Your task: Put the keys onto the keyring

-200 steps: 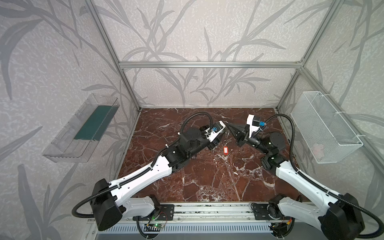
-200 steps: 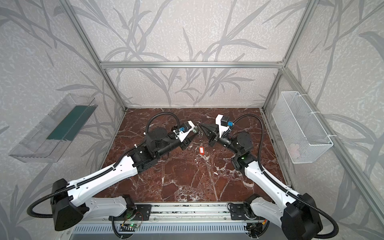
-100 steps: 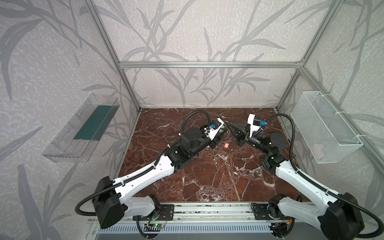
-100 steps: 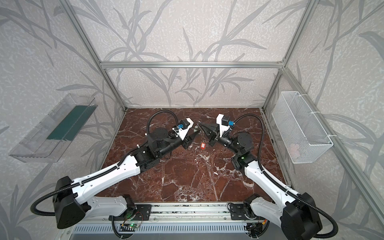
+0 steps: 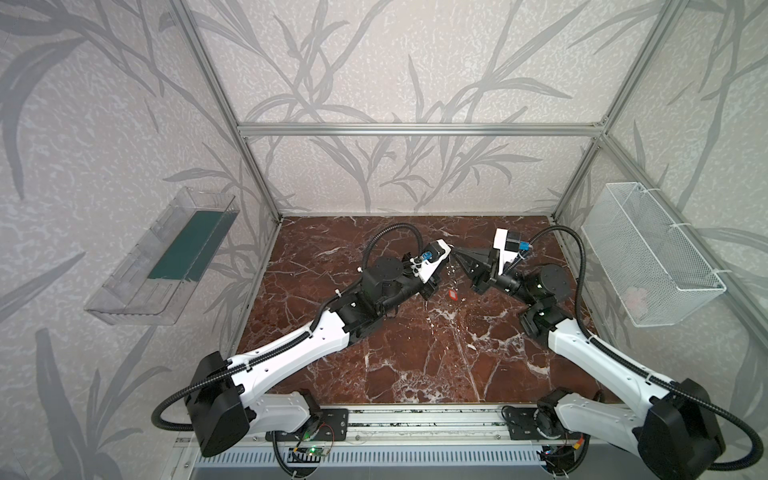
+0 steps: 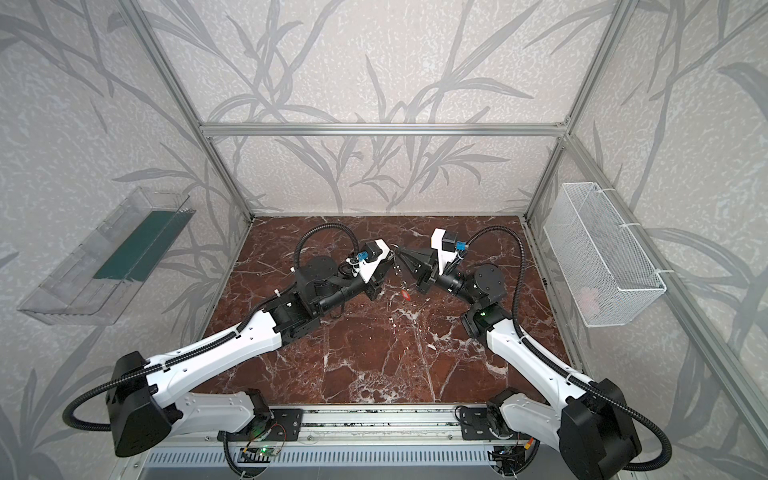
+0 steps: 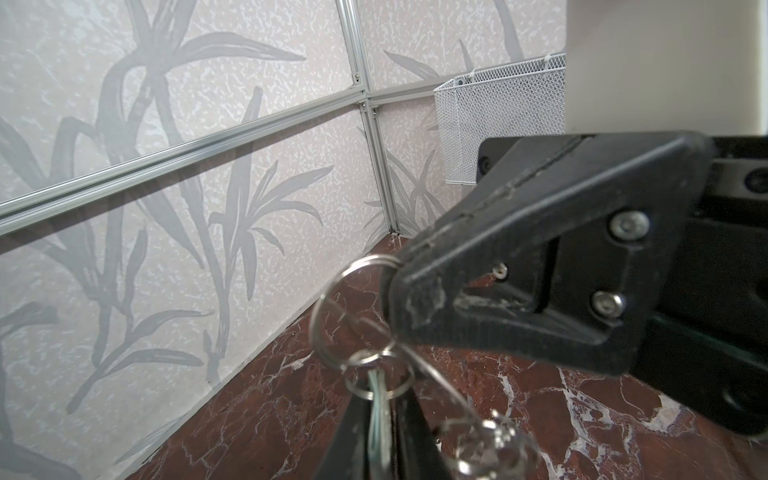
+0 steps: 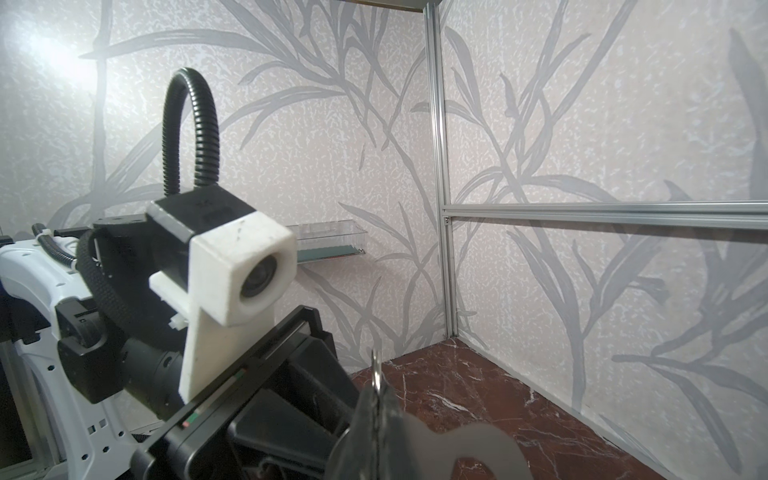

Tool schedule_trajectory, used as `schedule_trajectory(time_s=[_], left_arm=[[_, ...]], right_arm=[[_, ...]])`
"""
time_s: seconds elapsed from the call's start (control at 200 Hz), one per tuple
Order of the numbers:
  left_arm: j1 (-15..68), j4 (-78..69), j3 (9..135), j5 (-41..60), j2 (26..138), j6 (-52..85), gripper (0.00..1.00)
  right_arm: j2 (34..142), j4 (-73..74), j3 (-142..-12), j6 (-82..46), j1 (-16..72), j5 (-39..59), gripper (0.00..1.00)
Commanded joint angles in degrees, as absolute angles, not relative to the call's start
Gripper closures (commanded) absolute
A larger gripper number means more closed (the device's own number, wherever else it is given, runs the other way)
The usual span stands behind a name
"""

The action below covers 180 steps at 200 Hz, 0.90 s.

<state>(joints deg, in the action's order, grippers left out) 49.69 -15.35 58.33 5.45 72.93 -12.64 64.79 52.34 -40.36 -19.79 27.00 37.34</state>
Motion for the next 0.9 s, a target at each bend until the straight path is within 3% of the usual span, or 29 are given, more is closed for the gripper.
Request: schedule_trajectory(time_s=[0.0,0.275,0.895], left_arm=[[49.3,-14.2,58.8,7.0,71.2,-14.3,0.90],[48.3,-4.2,62.4,7.6,69.8,-20.8,1.00],[47.4,18.0,75.3,11.2,74.0,-33.9,1.00]], right_arm=[[64.0,55.2,-40.3,-19.7,26.5,38.5,1.00],[62.5,51.9,-39.7,-17.3,24.4,41.1,1.00],[60.2,37.5,-42.4,-6.2,24.1,46.6,1.00]])
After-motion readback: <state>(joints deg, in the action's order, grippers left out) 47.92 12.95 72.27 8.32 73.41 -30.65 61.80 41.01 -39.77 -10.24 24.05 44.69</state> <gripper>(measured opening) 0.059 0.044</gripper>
